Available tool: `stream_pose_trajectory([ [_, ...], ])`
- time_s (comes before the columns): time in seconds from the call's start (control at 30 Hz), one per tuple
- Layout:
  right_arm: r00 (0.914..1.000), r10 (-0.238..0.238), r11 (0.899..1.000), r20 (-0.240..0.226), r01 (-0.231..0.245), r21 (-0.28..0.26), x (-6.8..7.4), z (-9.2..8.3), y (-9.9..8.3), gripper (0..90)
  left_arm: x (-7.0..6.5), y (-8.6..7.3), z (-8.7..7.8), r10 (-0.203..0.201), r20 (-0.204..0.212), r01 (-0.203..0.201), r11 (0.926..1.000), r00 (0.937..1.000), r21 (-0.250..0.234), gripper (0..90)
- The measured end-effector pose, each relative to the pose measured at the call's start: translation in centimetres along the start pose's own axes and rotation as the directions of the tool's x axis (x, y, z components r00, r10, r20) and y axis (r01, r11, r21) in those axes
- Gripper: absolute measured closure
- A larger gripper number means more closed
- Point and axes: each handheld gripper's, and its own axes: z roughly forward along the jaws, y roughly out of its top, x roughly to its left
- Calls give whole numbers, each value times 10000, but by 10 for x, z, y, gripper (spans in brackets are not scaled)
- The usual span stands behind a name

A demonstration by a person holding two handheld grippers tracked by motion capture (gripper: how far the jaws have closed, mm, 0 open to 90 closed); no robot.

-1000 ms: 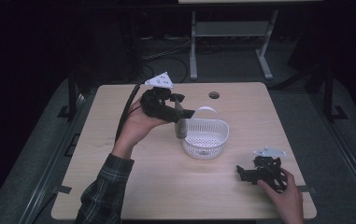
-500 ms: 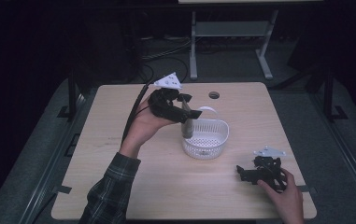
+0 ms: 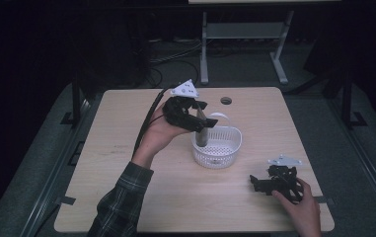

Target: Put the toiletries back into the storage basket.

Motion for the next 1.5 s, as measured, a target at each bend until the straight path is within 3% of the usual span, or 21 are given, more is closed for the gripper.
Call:
stream_pose_trajectory([
  [0.8,10000,-18,10000,-16,18,11,0,0,0,0,-1,-16,19,162,-169,-157,9994,9997,320,293],
  [1.5,10000,-11,10000,-8,11,17,0,0,0,0,0,-32,27,-142,-429,162,9987,9990,483,293],
])
